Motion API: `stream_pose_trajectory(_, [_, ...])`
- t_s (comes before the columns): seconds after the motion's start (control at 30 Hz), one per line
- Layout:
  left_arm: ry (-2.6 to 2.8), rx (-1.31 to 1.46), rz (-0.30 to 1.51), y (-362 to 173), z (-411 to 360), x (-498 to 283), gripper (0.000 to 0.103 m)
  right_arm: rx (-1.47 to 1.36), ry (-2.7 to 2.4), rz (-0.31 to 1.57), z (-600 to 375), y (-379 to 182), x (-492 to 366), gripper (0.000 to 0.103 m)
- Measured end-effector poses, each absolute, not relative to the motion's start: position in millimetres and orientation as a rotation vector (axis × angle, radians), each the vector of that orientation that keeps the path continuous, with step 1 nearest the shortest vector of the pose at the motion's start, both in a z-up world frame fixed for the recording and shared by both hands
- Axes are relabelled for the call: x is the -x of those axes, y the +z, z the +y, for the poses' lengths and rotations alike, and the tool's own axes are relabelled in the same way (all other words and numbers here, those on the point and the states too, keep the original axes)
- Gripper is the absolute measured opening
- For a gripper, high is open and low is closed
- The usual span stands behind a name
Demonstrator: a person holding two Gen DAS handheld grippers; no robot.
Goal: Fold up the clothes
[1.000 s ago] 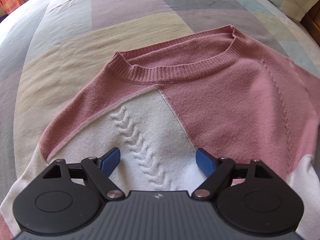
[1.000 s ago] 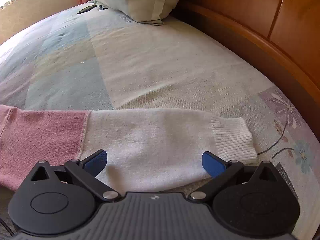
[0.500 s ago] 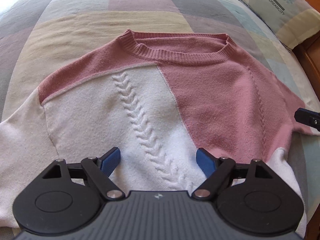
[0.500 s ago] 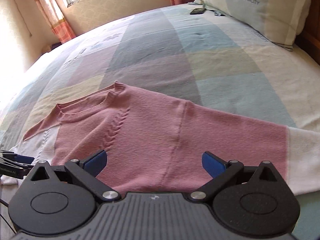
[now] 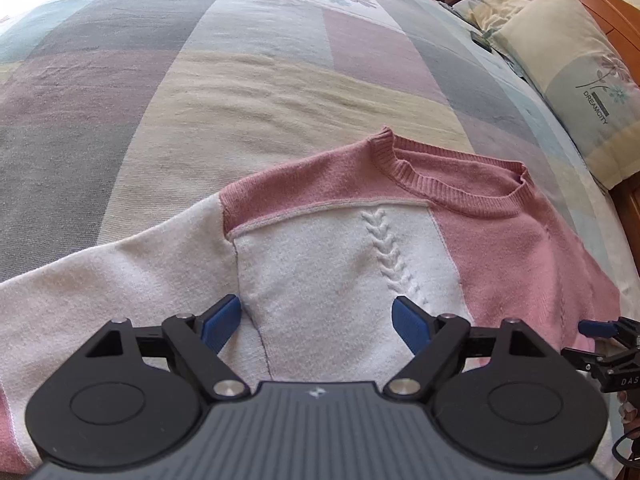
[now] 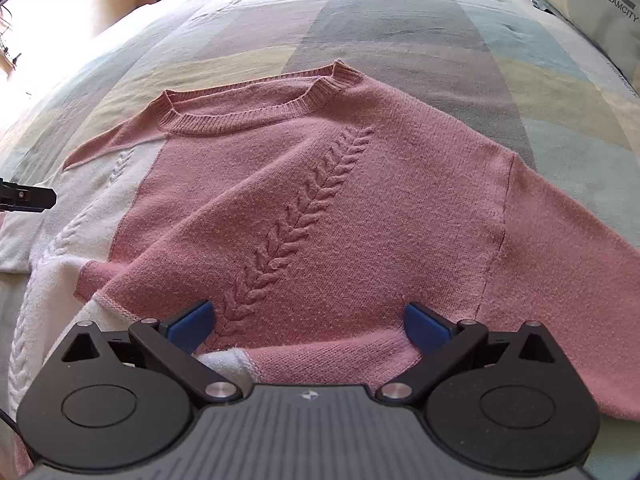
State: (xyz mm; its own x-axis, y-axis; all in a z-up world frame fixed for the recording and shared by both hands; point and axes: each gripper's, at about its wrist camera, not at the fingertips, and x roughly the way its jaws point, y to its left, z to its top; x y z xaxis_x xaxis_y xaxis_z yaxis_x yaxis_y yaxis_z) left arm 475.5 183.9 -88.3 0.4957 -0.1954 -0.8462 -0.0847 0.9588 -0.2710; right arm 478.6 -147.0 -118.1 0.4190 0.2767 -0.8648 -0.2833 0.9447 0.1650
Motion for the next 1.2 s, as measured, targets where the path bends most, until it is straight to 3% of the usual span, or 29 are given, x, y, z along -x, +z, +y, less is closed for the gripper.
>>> stream_pose_trajectory(0.27, [-0.035, 0.257, 1.003, -95.4, 203.3, -513.0, 0.083, 0.037, 0.294, 1.106, -138.2, -120.4, -483.0, 0.103])
stream_pose_trajectory(0.53, [-0.072, 0.268, 0.999, -67.1, 204.3, -473.6, 0.083, 0.119, 0.258, 1.111, -124.6, -124.6, -484.2, 0.103])
stream_pose_trajectory(0.83, [0.048, 0.095, 1.110, -88.9, 205.7, -448.4, 0.083, 0.133, 0.264, 1.088, -124.9, -125.3, -481.9, 0.103])
stream_pose_trajectory(1.2, [-0.073, 0.151, 1.099, -74.4, 170.7, -447.0, 0.083, 0.153, 0.276, 1.051, -125.4, -126.0, -479.7, 0.103])
